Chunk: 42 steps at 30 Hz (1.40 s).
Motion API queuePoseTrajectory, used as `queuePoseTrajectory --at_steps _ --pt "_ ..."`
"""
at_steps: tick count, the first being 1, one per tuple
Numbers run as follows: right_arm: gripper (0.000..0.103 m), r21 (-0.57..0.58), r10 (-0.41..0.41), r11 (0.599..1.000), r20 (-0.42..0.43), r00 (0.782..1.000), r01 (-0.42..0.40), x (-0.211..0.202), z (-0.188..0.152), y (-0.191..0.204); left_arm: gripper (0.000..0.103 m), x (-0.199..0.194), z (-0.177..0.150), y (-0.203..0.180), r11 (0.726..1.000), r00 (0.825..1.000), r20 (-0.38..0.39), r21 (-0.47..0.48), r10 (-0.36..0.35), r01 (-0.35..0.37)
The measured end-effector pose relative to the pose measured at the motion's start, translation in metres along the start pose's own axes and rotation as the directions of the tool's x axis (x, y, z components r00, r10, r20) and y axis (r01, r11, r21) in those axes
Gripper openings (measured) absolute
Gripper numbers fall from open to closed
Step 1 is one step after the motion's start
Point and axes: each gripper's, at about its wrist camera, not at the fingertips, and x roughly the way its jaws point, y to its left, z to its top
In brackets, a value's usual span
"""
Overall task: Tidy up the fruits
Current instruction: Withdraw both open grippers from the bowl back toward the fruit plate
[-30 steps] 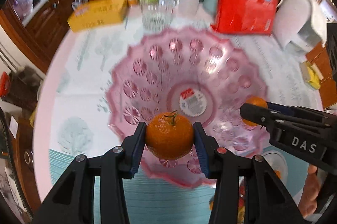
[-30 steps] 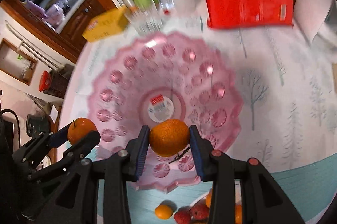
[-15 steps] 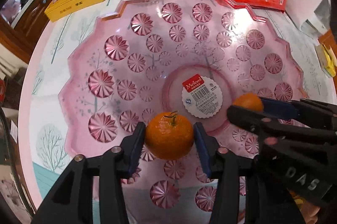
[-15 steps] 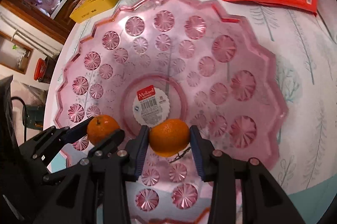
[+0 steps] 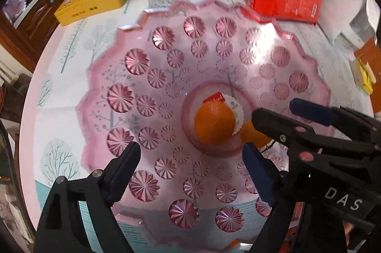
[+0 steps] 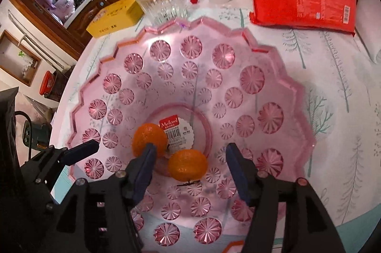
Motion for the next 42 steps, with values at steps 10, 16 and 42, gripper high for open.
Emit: queuePoseTrajectory --at_steps 10,16,42 --pt "0.061 0.003 0.023 1.0 0.072 0.997 -0.023 -0.026 -0.007 0.002 0.086 -0.03 -0.008 0.008 1.0 0.997 0.076 -0.007 -0.004 0.005" --pt "0.061 -0.026 0.032 0.999 0.081 0.996 -0.03 -0.045 -0.02 0.011 0.086 -0.054 -0.02 -0.002 1.0 0.996 0.094 0.018 -0.006 0.004" --pt "0.064 -0.006 0.019 1.0 0.286 0.958 -0.018 -0.198 -0.113 0.025 0.097 -0.184 -0.1 -0.026 0.993 0.972 0.215 0.095 -0.089 0.07"
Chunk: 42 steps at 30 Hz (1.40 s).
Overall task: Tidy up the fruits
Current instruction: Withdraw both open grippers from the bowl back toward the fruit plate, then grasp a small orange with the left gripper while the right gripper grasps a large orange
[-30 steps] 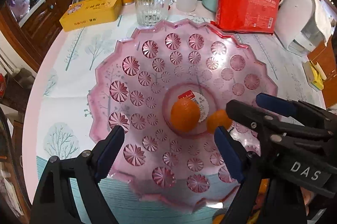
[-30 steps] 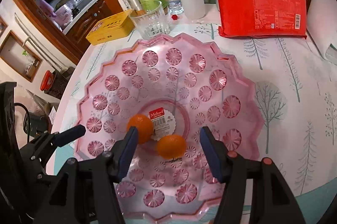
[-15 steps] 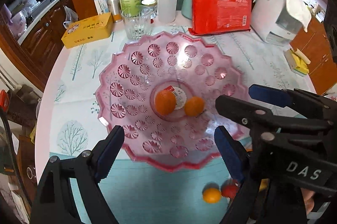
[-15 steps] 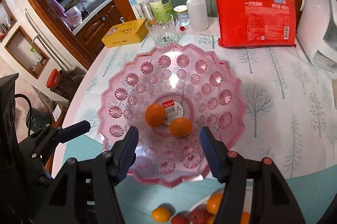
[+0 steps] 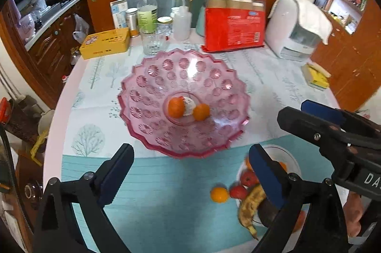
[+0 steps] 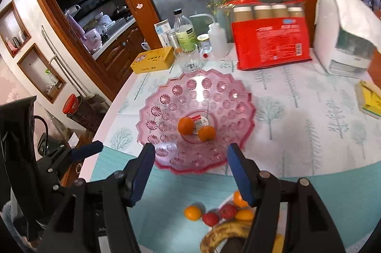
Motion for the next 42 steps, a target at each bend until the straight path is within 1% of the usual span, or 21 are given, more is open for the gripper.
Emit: queuePoseTrajectory --at_steps 2,5,8,10,16,19,22,24,28,33,39,41,42 --pt "0.064 -0.003 -0.015 1.0 0.013 1.0 0.015 -0.01 -0.008 -0.001 0.097 -0.008 -0.006 -0.003 1.0 1.0 0.002 -0.015 -0.014 0.014" --pt "0.064 0.005 -0.037 0.999 0.035 0.999 0.037 -0.028 -0.021 -0.004 0.097 -0.018 -0.014 -0.008 1.0 1.0 -0.001 -0.029 -0.01 0.01" --pt "0.064 0.02 -0.058 0.998 0.051 0.997 0.058 -0.044 -0.033 -0.011 0.097 -0.029 -0.022 -0.017 0.999 0.998 0.033 -0.004 0.046 -0.046" --pt "0.064 0.027 -0.077 0.997 0.065 0.995 0.075 -0.055 -0.042 -0.016 0.097 -0.034 -0.024 -0.021 0.998 0.997 0.046 0.011 0.06 -0.061" --pt "0.064 0.062 -0.15 0.988 0.111 0.982 0.144 -0.088 -0.071 -0.033 0.097 -0.05 -0.036 -0.032 0.998 0.996 0.077 0.035 0.045 -0.047" --pt "0.064 0.078 -0.183 0.982 0.126 0.975 0.174 -0.099 -0.084 -0.042 0.097 -0.049 -0.043 -0.038 0.997 0.996 0.071 0.046 0.058 -0.062" --pt "0.064 0.103 -0.211 0.975 0.122 0.97 0.199 -0.105 -0.096 -0.054 0.097 -0.042 -0.049 -0.043 0.998 0.998 0.041 0.054 0.04 -0.042" --pt "0.064 0.121 -0.224 0.97 0.114 0.968 0.21 -0.105 -0.102 -0.063 0.097 -0.034 -0.055 -0.047 0.997 0.999 0.019 0.068 0.027 -0.029" --pt "0.064 0.182 -0.231 0.96 0.081 0.97 0.213 -0.1 -0.115 -0.086 0.097 -0.018 -0.066 -0.051 0.996 1.0 -0.009 0.08 0.027 -0.026" --pt "0.064 0.229 -0.233 0.948 0.03 0.972 0.22 -0.086 -0.128 -0.106 0.097 0.005 -0.08 -0.047 0.998 0.999 -0.04 0.062 0.013 -0.011" --pt "0.064 0.264 -0.206 0.942 -0.033 0.978 0.207 -0.061 -0.136 -0.124 0.096 0.035 -0.094 -0.041 0.999 0.997 -0.076 0.033 -0.002 0.004" --pt "0.064 0.257 -0.193 0.945 -0.061 0.979 0.202 -0.05 -0.136 -0.126 0.091 0.046 -0.097 -0.04 1.0 0.995 -0.097 0.021 -0.013 0.015" --pt "0.064 0.251 -0.189 0.947 -0.073 0.979 0.201 -0.045 -0.135 -0.127 0.09 0.053 -0.099 -0.039 1.0 0.994 -0.112 0.015 -0.02 0.022"
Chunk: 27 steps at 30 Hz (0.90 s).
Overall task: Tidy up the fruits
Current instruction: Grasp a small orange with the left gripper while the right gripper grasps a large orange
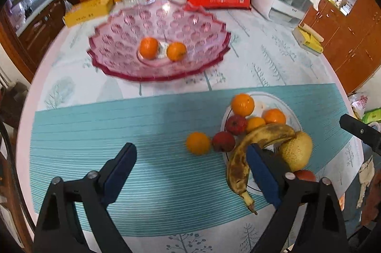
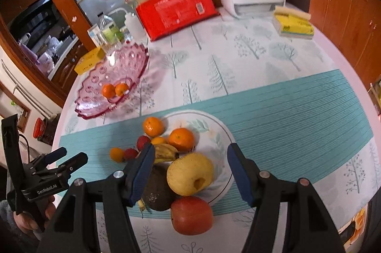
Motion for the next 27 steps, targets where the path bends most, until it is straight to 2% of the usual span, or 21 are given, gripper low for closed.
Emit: queuePoseTrajectory --at_steps 10,15,18,27 --pt "0.062 -0.062 0.043 0.997 -0.138 0.99 -0.052 0.06 0.02 0.008 0.08 0.055 -0.001 0.013 0.998 0.994 -0.107 -0.064 0.002 -0.009" --pt "0.057 -0.066 0.053 0.995 -0.213 0.976 -0.068 0.091 0.031 0.009 0.067 0.075 0.002 0.016 0.998 0.988 -0.153 -0.068 -0.006 -0.005" --pt "0.055 -0.058 0.059 0.995 -0.27 0.961 -0.077 0.111 0.036 0.009 0.065 0.083 0.003 0.017 0.997 0.986 -0.166 -0.081 -0.034 0.02" --pt "0.053 0.011 0.136 0.989 -0.419 0.898 -0.145 0.152 0.036 0.006 0.065 0.098 0.007 0.01 0.997 0.98 -0.186 -0.049 -0.067 0.059"
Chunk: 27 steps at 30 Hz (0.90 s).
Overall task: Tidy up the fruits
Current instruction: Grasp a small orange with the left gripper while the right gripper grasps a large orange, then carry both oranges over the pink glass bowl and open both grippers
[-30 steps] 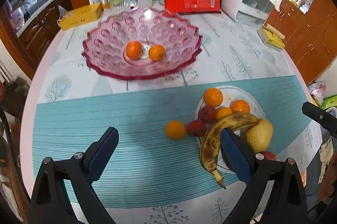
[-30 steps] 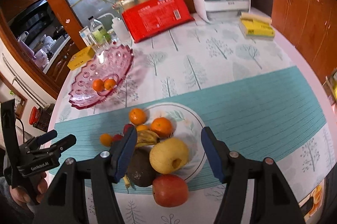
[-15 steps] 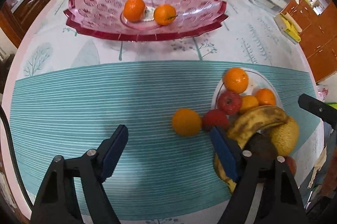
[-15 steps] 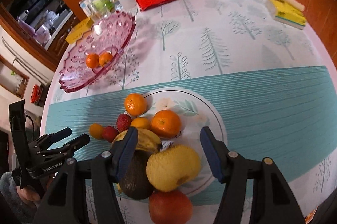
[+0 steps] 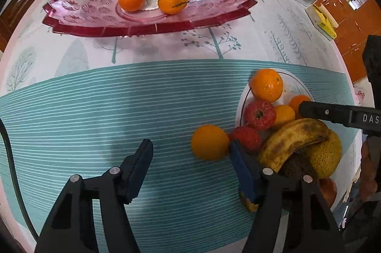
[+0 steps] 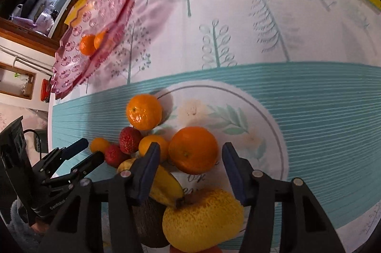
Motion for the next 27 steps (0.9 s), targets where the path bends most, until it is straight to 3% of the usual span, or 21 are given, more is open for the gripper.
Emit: queuePoseTrajectory --at_steps 10,20,27 --pt "0.046 -0.001 0.013 1.0 -0.034 0.999 -0.013 0.009 0.004 -0.004 0.063 0.011 0.007 0.0 1.0 1.0 0.018 -0.002 -0.013 0.013" --pt "0.045 -0.013 -0.042 0.999 -0.002 0.999 0.042 0.002 0.002 -0.004 0.033 0.012 0.009 -0.011 0.998 0.998 0.012 0.036 -0.056 0.056" --pt "0.044 -0.006 -0.039 0.999 0.025 0.999 0.039 -0.006 -0.002 -0.005 0.032 0.009 0.005 -0.009 0.998 0.998 0.018 0.016 -0.059 0.059"
